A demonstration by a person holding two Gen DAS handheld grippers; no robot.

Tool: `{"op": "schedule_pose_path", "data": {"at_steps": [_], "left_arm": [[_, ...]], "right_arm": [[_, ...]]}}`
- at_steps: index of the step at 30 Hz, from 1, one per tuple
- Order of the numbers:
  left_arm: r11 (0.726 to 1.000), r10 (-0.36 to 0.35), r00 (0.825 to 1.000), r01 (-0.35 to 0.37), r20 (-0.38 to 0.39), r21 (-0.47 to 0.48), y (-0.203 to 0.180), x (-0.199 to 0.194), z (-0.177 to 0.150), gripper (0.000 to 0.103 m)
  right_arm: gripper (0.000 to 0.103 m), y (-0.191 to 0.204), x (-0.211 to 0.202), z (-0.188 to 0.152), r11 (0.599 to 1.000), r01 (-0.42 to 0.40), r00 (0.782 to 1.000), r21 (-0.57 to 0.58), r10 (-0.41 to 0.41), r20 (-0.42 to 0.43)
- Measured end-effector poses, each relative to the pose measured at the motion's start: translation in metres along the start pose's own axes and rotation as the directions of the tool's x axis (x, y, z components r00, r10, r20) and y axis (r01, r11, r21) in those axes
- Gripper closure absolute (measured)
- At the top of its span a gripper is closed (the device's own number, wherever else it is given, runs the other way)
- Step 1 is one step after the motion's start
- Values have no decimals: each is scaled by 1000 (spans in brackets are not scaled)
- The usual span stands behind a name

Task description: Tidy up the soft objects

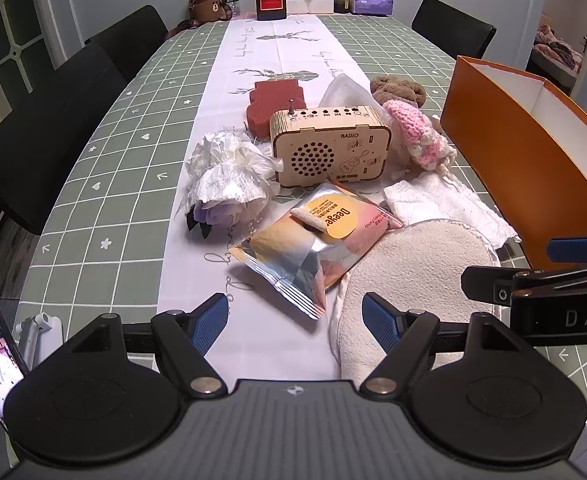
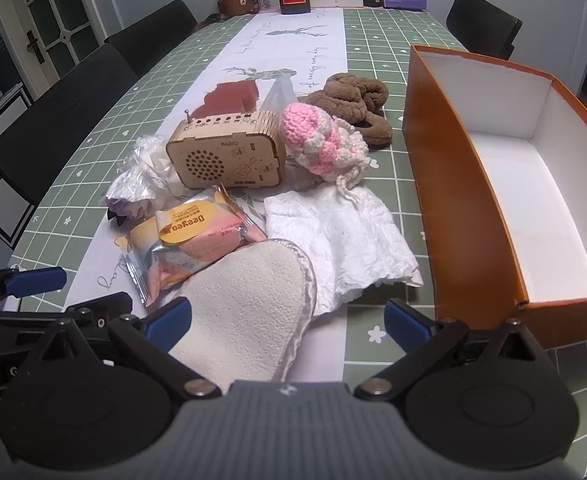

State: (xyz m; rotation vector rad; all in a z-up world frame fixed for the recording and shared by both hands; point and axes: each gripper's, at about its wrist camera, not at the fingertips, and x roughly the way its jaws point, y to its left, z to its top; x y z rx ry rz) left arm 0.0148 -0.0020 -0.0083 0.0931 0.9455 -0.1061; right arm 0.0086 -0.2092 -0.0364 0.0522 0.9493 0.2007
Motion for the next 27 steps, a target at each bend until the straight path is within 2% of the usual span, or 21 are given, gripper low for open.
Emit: {"op": "schedule_pose_path", "data": {"at_steps": [27], "left_arm": [[1000,-6,1000,6,1,20,-3,6,4,13]], "right_arm": [[3,-3,2,3,1000,5,1000,13,-5,-2]]}}
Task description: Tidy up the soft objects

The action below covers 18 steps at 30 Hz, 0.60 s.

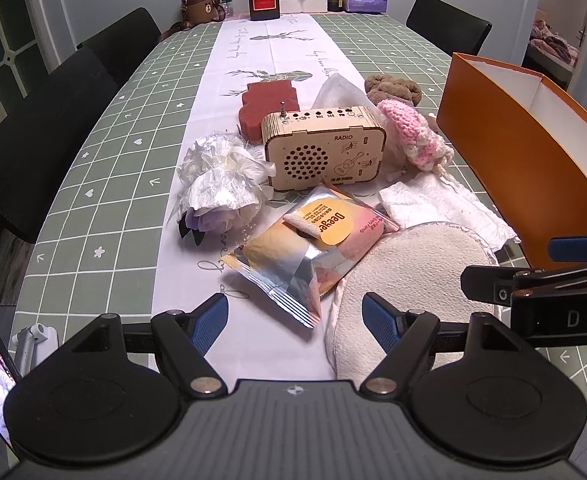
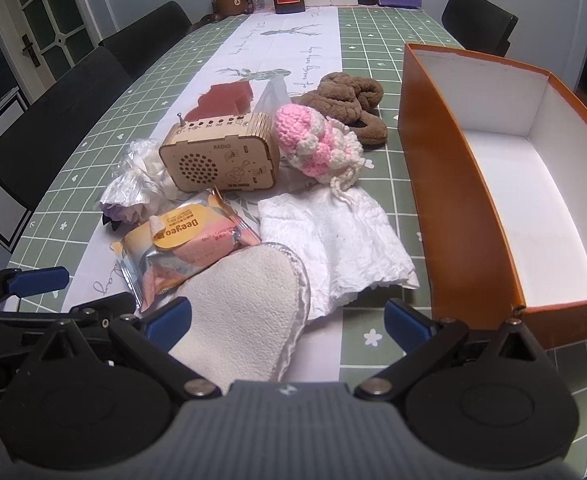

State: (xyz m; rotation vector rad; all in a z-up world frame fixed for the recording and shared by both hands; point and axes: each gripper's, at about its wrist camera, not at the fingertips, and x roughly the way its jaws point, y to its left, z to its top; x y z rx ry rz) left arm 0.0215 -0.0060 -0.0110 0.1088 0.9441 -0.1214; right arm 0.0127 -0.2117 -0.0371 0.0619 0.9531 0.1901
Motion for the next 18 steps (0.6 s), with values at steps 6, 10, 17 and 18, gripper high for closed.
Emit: {"op": "schedule_pose_path", "data": {"at_steps": [6,10,17,18], "left_arm": [[1000,1,1000,-1,3,2,0,-1,-1,13],[1000,-12,1000,12,3,-3,0,-3,-1,13],[999,-32,999,32,-4,-4,7,-2,-6,22],[999,-49,999,49,-15,-5,8,-1,-8,24]], "right_arm": [[3,0,0,0,1000,2,1000,0,-2,0],[3,-2,0,0,1000,2,1000,7,-2,-1],[5,-9,2,-1,999,-18,1000,44,18,-5],[9,-11,3,-1,998,-22,1000,53,23,-11]]}}
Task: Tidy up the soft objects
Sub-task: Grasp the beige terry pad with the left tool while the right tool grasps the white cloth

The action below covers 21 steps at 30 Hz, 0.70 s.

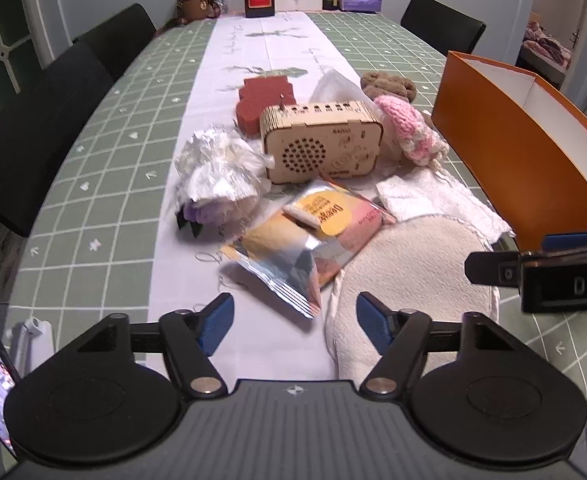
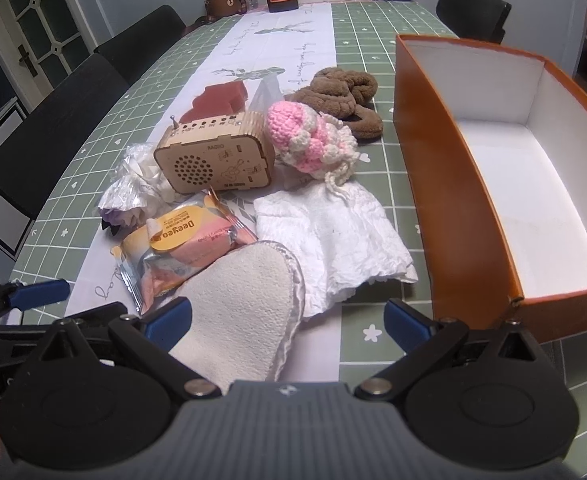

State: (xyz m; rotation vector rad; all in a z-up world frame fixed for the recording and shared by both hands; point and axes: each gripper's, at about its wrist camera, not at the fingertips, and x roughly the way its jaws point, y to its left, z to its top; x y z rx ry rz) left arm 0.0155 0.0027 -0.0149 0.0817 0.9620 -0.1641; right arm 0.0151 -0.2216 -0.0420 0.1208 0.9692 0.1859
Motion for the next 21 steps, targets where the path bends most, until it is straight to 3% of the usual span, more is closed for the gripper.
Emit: {"op": "schedule_pose_path", "data": {"at_steps": [2,6,7,11,14,21], "left_arm": [[999,-37,999,37,-23,0,1,4,-5,24],[998,-68,996,68,-49,-12,5,13,-13,36],[996,-83,995,81,-62,-22,6,15,-15,40],[989,-143,984,137,-110,-63,10,25,-21,46],[988,-152,983,146,-100,-57,10,26,-22,44],[986,-167,980,169,-107,8,-2,29,-19,21]], "right_arm": [[22,-4,5,-1,1000,-16,1000,20,16,-26],[24,-2,18,-7,999,-48,996,25,50,-79],[31,1,21,-9,999,-53,995,14,54,-86],[81,6,31,-14,994,-103,987,23,105,-125],[95,8,29,-13,992,-126,986,22,128,-103],[99,15,41,-6,967,-246,958,65,253,-135]]}}
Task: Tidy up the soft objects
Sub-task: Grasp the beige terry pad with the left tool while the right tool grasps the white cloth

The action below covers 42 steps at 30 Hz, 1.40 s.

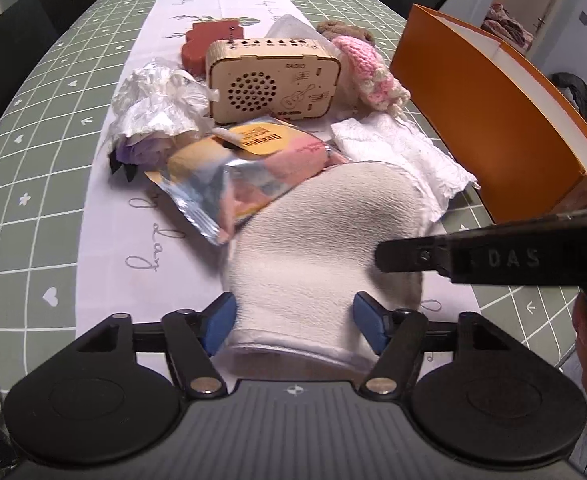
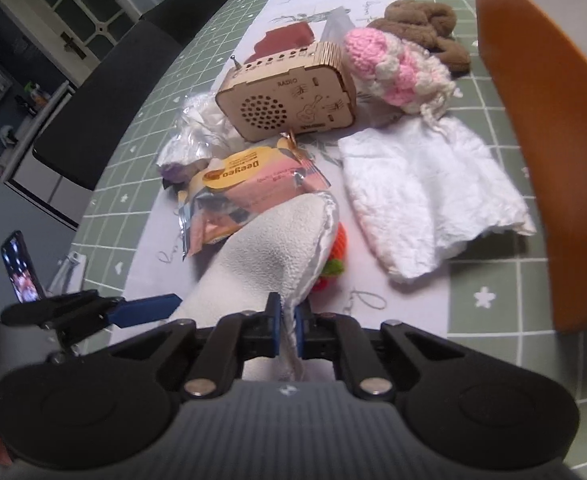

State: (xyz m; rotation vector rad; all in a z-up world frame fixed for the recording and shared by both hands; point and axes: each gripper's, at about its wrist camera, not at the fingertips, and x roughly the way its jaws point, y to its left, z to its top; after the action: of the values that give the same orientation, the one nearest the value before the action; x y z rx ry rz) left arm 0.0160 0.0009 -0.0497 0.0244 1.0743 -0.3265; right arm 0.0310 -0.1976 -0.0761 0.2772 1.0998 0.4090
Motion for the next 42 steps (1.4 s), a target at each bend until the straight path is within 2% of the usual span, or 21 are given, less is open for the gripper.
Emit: {"op": "schedule_pose_path", "data": {"at_steps": [4,8,12,14,16,18,19,20,22,25,27,30,34,37,38,39,41,42], "left_arm": [[998,12,1000,-12,2,68,-15,4,0,16],[996,5,1000,-5,6,85,-26,7,5,15],[993,31,999,-30,-9,111,-34,18,8,15],[994,51,999,-49,-19,102,-34,22,7,22],[990,91,996,-90,-7,113,-35,23,5,40],[990,101,995,-100,2,99,-32,21,6,51],[991,102,995,-102,5,84,-30,20,6,61],[993,99,995,-99,6,67,-26,18,7,65],[996,84,996,-85,12,28,-17,14,9,81],[998,53,998,-52,31,-37,-2,4,11,92],[997,46,997,-42,60,-69,6,-8,15,93],[995,34,993,-22,114,-100,14,-29,23,94],[994,88,982,-76,167,-77,14,-43,37,94],[993,118,983,-114,143,-37,14,-34,37,94],[992,126,984,-124,129,-20,13,-28,36,94],[991,130,986,-131,108,3,12,-22,33,94],[992,117,991,-119,61,31,11,-10,24,87],[993,114,992,-116,52,38,11,-6,22,78]], "right_arm": [[99,1,-1,6,997,-65,998,39,65,0],[99,12,2,5,998,-67,998,5,67,-17],[99,11,9,1,999,-50,998,13,51,-33],[98,6,9,0,999,-39,999,22,40,-34],[94,2,6,0,999,-28,999,24,29,-32],[93,-1,3,0,999,-29,999,24,30,-33],[88,-2,0,0,999,-26,999,19,27,-26],[77,-2,-3,0,1000,-12,1000,10,13,-15],[63,-4,-12,1,1000,16,1000,-9,-16,17],[57,-9,-28,4,998,58,996,-22,-57,69],[51,-14,-37,8,996,88,991,-21,-86,101],[51,-18,-40,16,989,144,983,-40,-138,120],[50,-15,-23,26,974,191,978,-121,-179,103],[42,-11,-3,32,952,242,970,-190,-229,85],[35,-11,1,34,945,255,966,-205,-240,97],[33,-11,4,36,939,271,961,-213,-252,115],[31,-11,11,42,924,302,952,-235,-281,119],[30,-12,15,45,921,306,951,-241,-286,116]]}}
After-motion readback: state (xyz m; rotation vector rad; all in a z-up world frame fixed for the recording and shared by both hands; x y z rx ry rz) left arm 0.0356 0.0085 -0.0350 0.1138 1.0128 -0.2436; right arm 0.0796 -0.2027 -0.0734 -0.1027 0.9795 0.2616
